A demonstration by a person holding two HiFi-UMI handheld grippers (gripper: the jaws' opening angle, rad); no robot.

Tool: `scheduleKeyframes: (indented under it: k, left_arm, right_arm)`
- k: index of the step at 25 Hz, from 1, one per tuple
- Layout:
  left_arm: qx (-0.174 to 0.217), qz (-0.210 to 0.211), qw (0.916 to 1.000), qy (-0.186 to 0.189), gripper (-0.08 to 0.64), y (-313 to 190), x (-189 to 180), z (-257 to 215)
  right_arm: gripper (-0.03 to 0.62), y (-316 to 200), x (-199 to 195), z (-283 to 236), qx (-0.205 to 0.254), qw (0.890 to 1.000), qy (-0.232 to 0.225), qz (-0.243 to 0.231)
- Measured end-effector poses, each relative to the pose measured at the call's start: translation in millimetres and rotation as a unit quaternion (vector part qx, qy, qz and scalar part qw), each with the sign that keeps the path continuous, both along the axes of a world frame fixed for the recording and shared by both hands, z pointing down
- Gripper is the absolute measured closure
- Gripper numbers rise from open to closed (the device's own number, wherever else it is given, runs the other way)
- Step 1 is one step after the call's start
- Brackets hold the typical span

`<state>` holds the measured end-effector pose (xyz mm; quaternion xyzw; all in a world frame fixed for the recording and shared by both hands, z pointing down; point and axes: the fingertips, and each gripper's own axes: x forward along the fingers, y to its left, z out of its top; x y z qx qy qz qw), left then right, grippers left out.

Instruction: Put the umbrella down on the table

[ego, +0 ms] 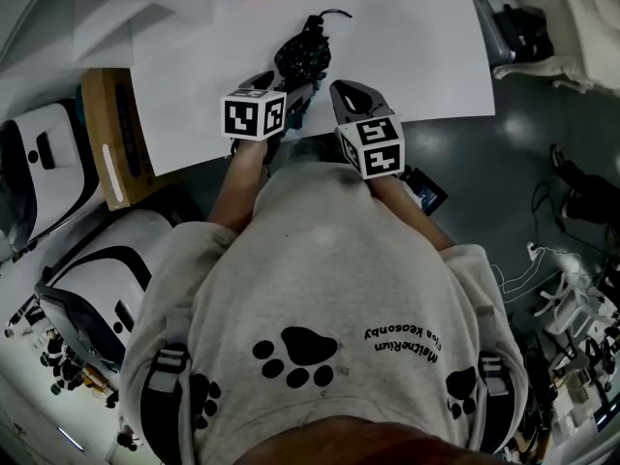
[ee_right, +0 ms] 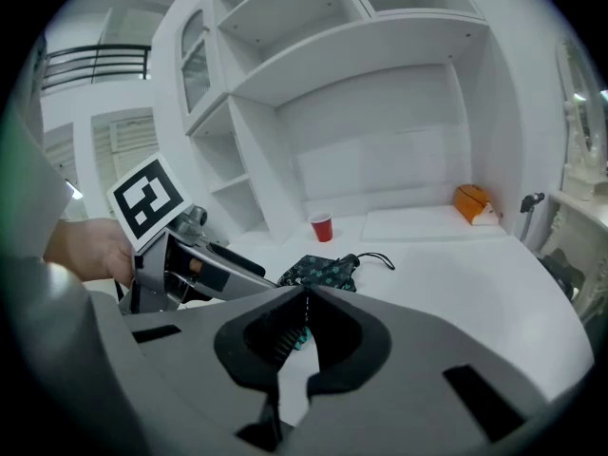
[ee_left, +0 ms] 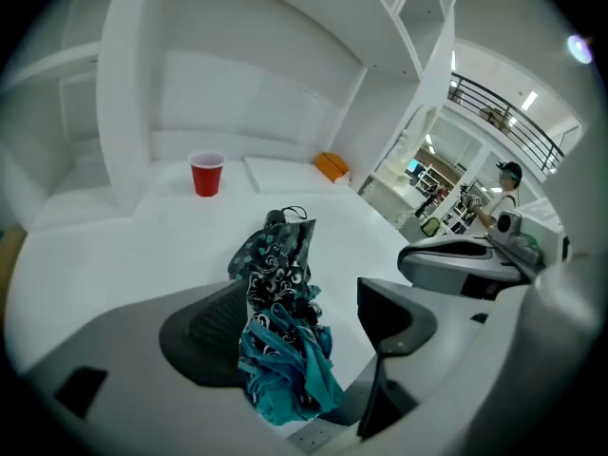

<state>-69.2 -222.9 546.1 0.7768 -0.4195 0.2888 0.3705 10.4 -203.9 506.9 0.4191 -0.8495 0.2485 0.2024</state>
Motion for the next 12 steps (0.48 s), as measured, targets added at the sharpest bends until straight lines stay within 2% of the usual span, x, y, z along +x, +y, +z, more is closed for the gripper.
scheduleKeyframes:
  k: [4,5,6,7,10,12]
  left_arm:
    - [0.014,0.001,0.9995,0.029,0.212,18.6,10.7,-13.8]
    - [0.019,-0.007,0.9992,0.033,0.286,23.9,10.6,-17.7]
    - [0.027,-0.015,0.9988,0.037,0.423,29.3,10.2,-21.8]
    - [0.033,-0.021,0.9983,0.043,0.47,35.1,10.8,-25.9]
    - [0.054,-0.034,0.9954,0.071,0.523,49.9,16.8,-40.2]
    - [0.084,-0.047,0.9924,0.077,0.535,52.7,17.3,-50.6]
  right_arm:
    - [0.56,8.9,-4.5,-14.1,0.021,1.0,-0.009,-0.016]
    - [0.56,12.4,-5.5,-17.8,0.026,0.999,-0.011,-0.02]
    - [0.56,16.2,-5.7,-21.4,0.03,0.999,-0.013,-0.023]
    - [0.56,20.1,-5.4,-25.0,0.034,0.999,-0.015,-0.026]
    - [0.56,30.9,-4.5,-34.2,0.047,0.998,-0.019,-0.037]
    - [0.56,33.0,-6.1,-40.0,0.06,0.997,-0.02,-0.049]
